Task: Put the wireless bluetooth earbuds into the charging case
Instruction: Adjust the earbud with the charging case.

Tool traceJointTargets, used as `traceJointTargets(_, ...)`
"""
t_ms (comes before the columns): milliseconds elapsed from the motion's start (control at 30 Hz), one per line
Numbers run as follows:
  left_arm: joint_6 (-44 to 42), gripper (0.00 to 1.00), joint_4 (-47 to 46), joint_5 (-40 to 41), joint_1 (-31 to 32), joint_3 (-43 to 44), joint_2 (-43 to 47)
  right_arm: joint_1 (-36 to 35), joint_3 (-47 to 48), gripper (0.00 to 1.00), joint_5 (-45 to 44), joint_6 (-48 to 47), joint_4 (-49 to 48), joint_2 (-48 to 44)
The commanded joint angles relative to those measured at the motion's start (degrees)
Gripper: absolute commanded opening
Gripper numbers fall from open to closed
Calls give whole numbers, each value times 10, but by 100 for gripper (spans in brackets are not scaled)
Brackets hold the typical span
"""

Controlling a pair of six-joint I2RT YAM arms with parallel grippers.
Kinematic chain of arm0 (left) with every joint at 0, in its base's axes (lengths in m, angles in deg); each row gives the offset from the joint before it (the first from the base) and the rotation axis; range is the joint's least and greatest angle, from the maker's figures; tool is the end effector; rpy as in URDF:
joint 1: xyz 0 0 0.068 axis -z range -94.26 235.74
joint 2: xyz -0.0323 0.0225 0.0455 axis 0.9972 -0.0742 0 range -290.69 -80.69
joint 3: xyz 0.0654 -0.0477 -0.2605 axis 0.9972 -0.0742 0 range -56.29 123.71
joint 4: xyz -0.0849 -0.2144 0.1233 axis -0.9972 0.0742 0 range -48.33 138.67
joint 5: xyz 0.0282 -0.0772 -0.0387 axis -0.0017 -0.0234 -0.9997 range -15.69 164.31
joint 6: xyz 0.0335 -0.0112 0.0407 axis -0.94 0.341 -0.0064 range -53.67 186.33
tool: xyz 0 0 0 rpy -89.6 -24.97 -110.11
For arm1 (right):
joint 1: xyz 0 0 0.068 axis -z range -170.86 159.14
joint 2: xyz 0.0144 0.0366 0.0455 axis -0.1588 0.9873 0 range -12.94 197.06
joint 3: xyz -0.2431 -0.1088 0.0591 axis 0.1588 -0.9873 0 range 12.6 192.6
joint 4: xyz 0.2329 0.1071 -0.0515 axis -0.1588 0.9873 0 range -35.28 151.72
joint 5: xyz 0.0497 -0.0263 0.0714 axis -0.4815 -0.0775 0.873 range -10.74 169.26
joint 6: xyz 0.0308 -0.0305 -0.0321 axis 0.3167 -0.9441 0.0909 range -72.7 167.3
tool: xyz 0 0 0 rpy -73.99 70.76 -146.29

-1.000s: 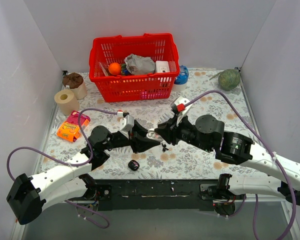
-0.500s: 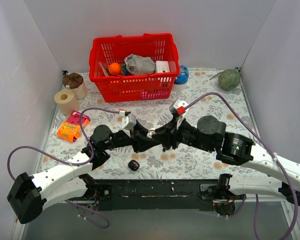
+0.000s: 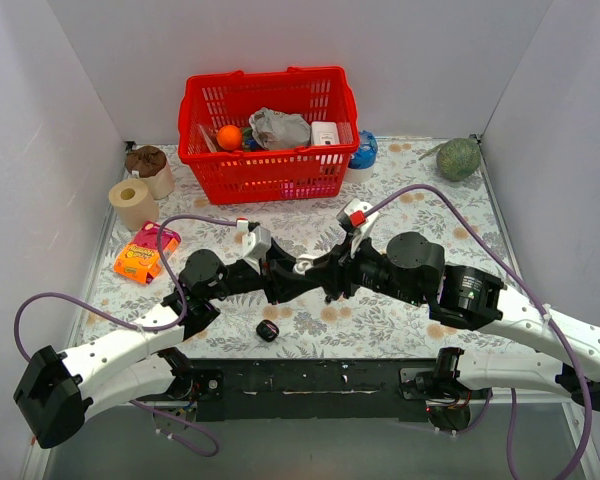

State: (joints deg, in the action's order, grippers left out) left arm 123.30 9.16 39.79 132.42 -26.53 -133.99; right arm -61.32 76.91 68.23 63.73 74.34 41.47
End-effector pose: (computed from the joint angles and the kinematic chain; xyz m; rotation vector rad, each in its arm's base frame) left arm 0.1315 -0.1687 0.2984 0.4492 1.6963 -1.8337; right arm 0.0750 0.1908 0.4110 -0.6975 1.6951 0.9317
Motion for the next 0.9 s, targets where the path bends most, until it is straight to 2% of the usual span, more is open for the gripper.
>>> traceJointTargets(0, -6, 0, -18, 9, 2, 14, 15, 3, 5, 40, -29, 13, -7, -7)
traceJointTargets(633, -12, 0, -35, 0, 3, 7, 21, 31, 2, 39, -5, 41, -39, 17)
traceJointTargets(867, -18, 0, -41, 0, 6, -2, 23, 52, -3, 33, 28, 62, -64, 24)
